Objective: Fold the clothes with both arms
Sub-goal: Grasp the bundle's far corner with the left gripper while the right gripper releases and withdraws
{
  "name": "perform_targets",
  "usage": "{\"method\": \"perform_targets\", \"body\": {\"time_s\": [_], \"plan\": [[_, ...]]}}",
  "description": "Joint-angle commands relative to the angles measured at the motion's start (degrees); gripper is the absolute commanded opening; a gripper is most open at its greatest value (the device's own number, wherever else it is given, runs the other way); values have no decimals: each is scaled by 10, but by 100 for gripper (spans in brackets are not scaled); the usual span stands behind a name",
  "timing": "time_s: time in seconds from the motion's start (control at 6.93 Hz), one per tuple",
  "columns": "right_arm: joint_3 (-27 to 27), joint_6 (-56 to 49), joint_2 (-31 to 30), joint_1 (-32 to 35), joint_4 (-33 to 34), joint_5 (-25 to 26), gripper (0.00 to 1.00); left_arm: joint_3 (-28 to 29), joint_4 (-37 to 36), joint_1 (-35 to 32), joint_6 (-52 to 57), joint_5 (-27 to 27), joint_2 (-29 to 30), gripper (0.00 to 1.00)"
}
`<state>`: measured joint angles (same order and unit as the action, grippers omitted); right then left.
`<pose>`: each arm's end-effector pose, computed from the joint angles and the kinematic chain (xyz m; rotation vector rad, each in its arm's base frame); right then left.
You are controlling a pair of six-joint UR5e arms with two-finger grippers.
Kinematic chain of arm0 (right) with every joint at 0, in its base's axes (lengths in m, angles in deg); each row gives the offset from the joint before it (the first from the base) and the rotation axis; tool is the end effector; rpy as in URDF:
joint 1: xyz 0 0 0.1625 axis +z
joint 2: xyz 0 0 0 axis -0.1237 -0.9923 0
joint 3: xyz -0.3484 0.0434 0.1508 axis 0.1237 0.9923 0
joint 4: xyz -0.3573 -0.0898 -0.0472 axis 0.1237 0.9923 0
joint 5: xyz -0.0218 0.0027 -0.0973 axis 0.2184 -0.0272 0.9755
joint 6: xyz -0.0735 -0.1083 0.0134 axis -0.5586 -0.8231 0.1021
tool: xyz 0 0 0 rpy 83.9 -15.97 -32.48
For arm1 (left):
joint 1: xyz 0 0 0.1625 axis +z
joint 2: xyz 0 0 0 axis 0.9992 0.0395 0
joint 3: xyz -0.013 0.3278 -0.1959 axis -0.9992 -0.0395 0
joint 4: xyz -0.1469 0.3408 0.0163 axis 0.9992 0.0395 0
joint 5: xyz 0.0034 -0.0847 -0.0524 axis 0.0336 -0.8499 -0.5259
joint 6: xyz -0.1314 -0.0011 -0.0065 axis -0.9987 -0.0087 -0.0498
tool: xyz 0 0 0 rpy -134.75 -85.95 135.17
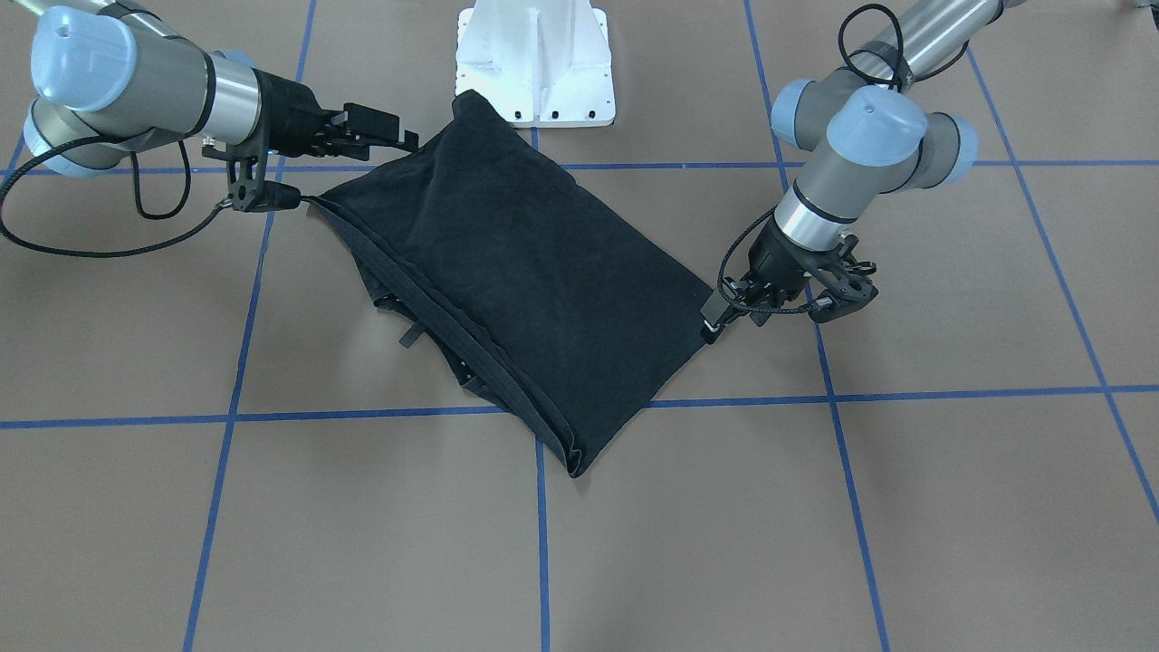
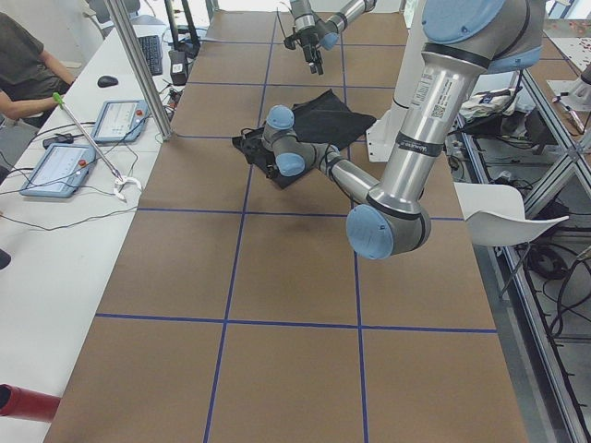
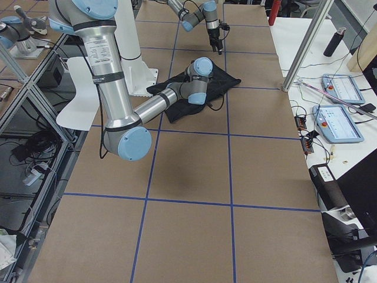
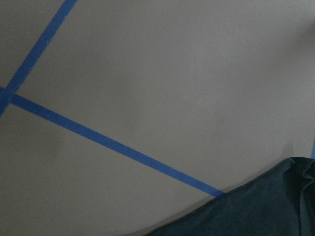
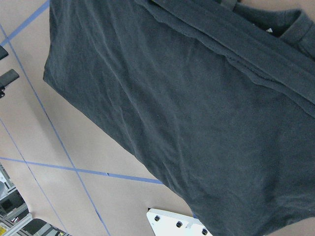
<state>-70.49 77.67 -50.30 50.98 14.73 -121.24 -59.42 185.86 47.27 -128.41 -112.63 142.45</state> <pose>-0.3420 -0.3576 0.2757 -0.4711 -1.4305 0.0847 0.4085 -0.4666 0.3509 0.0339 1.0840 -0.5215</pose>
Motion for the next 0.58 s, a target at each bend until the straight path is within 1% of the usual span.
{"method": "perform_targets", "body": {"time_s": [0.0, 0.43], "plan": [[2, -1, 0, 10, 0, 13, 100, 4, 0, 12, 0, 9, -16, 100], [2, -2, 0, 11, 0, 22, 100, 8, -1, 37, -2, 10, -19, 100]]}}
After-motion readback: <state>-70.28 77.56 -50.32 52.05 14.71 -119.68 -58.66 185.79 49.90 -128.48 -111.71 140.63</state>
